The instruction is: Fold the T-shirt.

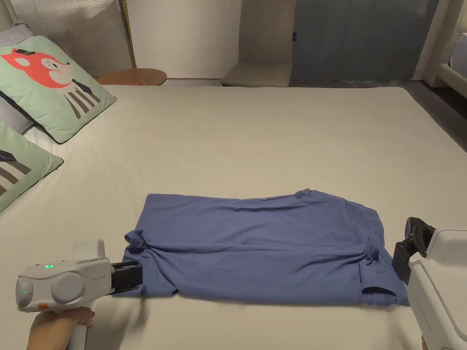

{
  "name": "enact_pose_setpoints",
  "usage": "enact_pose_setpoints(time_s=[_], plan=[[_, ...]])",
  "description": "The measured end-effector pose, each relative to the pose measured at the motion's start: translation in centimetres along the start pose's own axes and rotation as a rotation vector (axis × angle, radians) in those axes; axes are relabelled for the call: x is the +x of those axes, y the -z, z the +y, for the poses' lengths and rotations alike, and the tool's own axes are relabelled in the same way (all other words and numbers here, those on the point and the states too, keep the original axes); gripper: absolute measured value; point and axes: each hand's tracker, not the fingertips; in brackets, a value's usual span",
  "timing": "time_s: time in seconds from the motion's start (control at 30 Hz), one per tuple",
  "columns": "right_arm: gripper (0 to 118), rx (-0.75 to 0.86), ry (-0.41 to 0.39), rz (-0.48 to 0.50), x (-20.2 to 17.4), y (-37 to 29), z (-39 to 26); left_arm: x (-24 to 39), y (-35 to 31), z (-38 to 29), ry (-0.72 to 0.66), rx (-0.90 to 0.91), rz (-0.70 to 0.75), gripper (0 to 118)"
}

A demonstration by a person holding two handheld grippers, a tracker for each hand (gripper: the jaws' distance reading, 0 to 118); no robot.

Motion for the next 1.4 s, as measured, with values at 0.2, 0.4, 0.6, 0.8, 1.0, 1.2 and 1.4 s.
enact_pose_setpoints(time_s=[0.2,0.4,0.6,0.8,1.0,1.2,1.4], plan=[[0,-0.042,0.0,-0.002,0.2,0.8,-1.0,0.3,3.0,-1.3,-0.002,-0.064,0.019,86],[0,-0.07,-0.001,-0.006,0.7,1.2,-1.6,2.0,3.5,-2.1,0.126,-0.035,0.045,6],[4,-0.193,0.03,-0.004,1.7,2.6,-2.7,2.9,2.1,-1.3,0.196,0.018,0.025,7],[85,-0.53,0.187,0.056,3.9,7.4,-7.8,3.6,-0.7,-0.5,0.184,0.068,-0.032,6],[103,-0.612,0.221,0.026,3.9,10.2,-10.6,3.7,-1.5,-0.3,0.165,0.077,-0.049,6],[11,-0.632,0.259,0.053,3.5,10.6,-10.7,3.0,-1.4,-0.4,0.144,0.071,-0.04,6],[10,-0.546,0.24,0.046,4.9,8.1,-9.2,1.0,-1.6,-1.0,0.07,0.072,-0.035,6]])
